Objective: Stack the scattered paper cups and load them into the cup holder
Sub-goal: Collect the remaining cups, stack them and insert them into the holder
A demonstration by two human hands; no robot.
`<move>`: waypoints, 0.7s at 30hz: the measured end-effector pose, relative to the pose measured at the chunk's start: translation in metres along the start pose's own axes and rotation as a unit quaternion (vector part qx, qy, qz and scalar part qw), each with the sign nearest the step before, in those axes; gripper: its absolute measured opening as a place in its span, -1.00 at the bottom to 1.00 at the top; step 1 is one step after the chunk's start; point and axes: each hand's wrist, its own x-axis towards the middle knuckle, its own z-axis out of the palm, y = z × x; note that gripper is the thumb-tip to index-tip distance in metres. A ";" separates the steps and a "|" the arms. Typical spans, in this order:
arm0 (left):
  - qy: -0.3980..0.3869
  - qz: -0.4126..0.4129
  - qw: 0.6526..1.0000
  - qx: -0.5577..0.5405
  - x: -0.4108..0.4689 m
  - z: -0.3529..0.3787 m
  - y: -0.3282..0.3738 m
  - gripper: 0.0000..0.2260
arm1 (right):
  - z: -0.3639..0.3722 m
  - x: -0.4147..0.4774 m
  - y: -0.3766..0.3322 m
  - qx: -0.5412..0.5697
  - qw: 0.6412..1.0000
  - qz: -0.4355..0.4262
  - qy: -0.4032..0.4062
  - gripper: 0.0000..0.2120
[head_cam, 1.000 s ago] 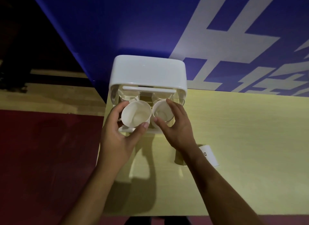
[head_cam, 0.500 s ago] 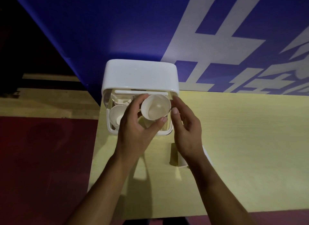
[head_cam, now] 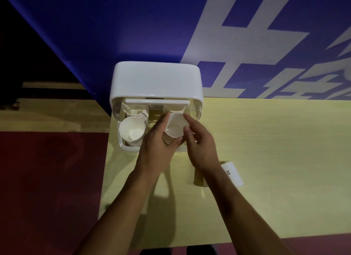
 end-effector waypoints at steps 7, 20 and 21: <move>0.054 0.004 0.998 -0.026 -0.003 0.016 0.001 -0.33 | -0.006 0.006 0.005 0.008 1.000 0.011 -0.007 -0.64; 0.067 -0.046 0.997 -0.020 -0.024 0.010 0.003 -0.16 | -0.030 -0.004 -0.004 0.008 1.000 0.012 0.000 -0.66; 0.068 -0.042 0.997 -0.005 -0.032 0.007 0.006 -0.15 | -0.040 -0.010 -0.003 0.023 0.999 0.020 0.023 -0.69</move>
